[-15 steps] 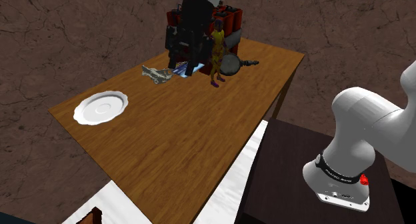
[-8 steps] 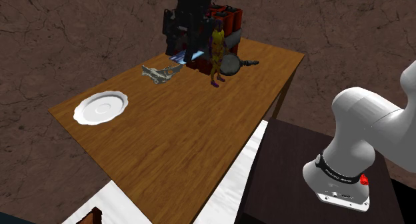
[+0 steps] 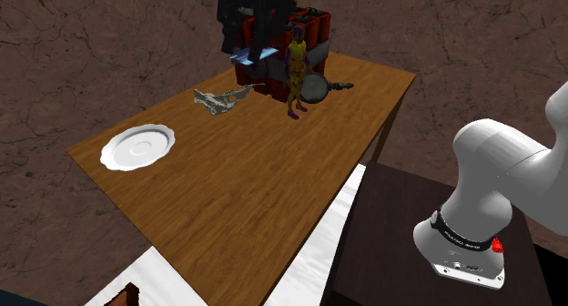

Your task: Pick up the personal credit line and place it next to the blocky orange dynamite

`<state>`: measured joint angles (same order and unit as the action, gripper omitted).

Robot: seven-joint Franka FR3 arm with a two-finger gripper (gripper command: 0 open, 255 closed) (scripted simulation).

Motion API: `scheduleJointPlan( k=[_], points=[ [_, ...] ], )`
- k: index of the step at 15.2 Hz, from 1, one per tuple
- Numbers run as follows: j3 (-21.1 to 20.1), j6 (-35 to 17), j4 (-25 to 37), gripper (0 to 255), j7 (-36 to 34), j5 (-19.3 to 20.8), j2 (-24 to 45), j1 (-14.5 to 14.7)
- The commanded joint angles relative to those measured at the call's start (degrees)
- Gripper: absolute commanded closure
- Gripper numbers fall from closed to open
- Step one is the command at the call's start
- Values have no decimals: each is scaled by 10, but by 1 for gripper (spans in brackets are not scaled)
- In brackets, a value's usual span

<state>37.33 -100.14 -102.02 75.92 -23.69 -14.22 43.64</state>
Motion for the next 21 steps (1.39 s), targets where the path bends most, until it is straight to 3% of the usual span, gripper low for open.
scheduleJointPlan(
  k=[1, 5, 10, 21],
  points=[
    [2, 14, 19, 255, -4, -2, 5, 1],
    [7, 43, 58, 255, -13, -7, 16, 3],
    [41, 82, 49, 255, 30, 11, -14, -21],
    [163, 192, 98, 255, 155, 25, -13, -57]
  ],
)
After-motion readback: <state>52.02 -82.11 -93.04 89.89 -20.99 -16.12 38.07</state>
